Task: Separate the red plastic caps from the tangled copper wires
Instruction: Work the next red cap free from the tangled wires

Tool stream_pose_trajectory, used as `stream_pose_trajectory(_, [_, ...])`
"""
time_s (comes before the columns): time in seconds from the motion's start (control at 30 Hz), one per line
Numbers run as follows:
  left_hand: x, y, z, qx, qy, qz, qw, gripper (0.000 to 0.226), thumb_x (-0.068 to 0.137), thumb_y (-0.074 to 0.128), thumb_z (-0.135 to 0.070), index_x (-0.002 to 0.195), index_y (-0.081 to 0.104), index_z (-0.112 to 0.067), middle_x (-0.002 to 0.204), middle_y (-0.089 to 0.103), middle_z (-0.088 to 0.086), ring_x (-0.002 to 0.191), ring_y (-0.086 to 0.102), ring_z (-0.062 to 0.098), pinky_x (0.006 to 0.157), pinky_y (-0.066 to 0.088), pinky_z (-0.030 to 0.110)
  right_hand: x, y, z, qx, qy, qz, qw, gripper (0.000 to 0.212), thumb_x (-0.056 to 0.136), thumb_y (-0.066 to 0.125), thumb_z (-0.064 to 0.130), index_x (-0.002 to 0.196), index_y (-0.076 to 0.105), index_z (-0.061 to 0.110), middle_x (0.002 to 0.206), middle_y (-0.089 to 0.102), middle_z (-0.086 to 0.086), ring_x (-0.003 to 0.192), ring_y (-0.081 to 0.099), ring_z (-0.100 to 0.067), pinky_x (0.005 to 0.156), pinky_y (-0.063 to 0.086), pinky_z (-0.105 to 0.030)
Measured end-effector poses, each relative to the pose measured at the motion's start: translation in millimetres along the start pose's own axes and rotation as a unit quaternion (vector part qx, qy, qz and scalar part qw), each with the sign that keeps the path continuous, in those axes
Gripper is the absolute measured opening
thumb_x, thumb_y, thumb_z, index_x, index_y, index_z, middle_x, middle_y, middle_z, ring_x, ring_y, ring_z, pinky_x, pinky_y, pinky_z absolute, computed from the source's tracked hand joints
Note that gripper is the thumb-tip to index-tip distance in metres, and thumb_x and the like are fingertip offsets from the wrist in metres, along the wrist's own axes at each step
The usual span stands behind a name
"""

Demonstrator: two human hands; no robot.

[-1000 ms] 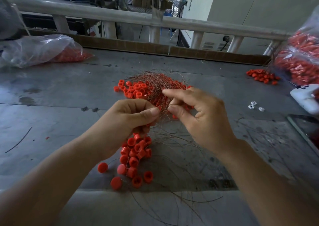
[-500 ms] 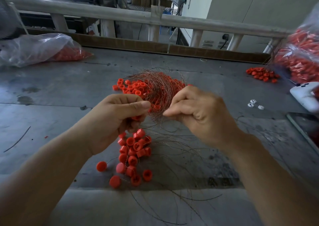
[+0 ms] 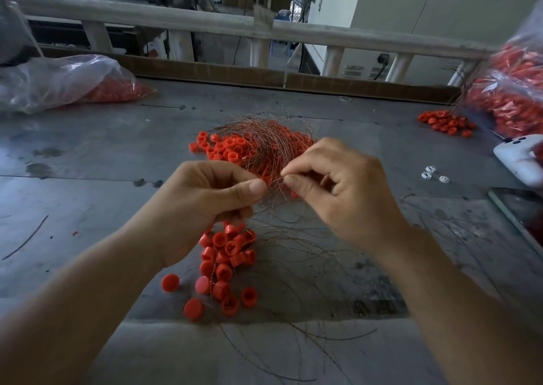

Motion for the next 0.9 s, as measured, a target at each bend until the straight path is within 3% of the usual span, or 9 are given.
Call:
stream_pose_trajectory(0.1, [0.4,-0.2,-2.2,-0.03,0.028,0.002,0.999,0.031,0.046,0.073,-0.029,0.077,0.076,-0.027,0.076,0.072,0.0,0.073,0.068,0.011,0.065,0.052,0.015,0.4,-8.3,-9.4,0.013,0.056,-0.029,0.998,0.009,0.082,0.062,0.016,0.081,0.069,0.011,0.075,0.055,0.012,0.069,0.053,0.001,0.063,0.039,-0.008])
stream_pose_trajectory(0.17, [-0.2,0.4,-3.9,-0.035,0.044,0.005,0.998,0.033,0.047,0.071,-0.023,0.079,0.076,-0.03,0.081,0.073,0.001,0.078,0.069,0.014,0.069,0.053,0.017,0.3,-11.4,-11.3,0.049,0.079,-0.047,0.995,0.007,0.082,0.061,0.017,0.081,0.068,0.016,0.074,0.057,0.01,0.068,0.055,-0.004,0.062,0.041,-0.01])
stream_pose_trajectory(0.27, [-1.2,2.1,-5.5,-0.043,0.056,0.005,0.997,0.033,0.05,0.068,-0.018,0.08,0.076,-0.029,0.084,0.073,0.001,0.081,0.07,0.014,0.07,0.053,0.017,0.1,-11.3,-8.2,0.087,0.083,-0.057,0.991,0.007,0.082,0.061,0.016,0.078,0.063,0.023,0.073,0.056,0.011,0.068,0.052,-0.004,0.06,0.038,-0.009])
stream_pose_trajectory(0.67, [-2.1,2.4,-10.3,-0.048,0.075,0.007,0.996,0.032,0.048,0.072,-0.02,0.078,0.076,-0.029,0.081,0.073,0.003,0.078,0.07,0.016,0.069,0.055,0.021,0.5,-7.6,0.4,0.09,0.061,-0.059,0.992,0.009,0.08,0.064,0.016,0.075,0.06,0.022,0.071,0.056,0.009,0.069,0.054,-0.008,0.059,0.039,-0.009])
stream_pose_trajectory(0.9, [-0.6,3.2,-8.3,-0.076,0.068,0.008,0.995,0.026,0.055,0.074,-0.007,0.077,0.074,-0.021,0.079,0.07,0.002,0.076,0.068,0.016,0.066,0.054,0.02,0.4,-7.6,-0.3,0.088,0.066,-0.058,0.992,0.008,0.079,0.064,0.018,0.074,0.059,0.022,0.071,0.056,0.01,0.068,0.053,-0.007,0.059,0.039,-0.009])
Point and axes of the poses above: each hand's wrist, its own x-axis towards the middle knuckle, its own y-axis out of the palm, z = x × y, the point moved 6 cm from there along x, towards the middle knuckle
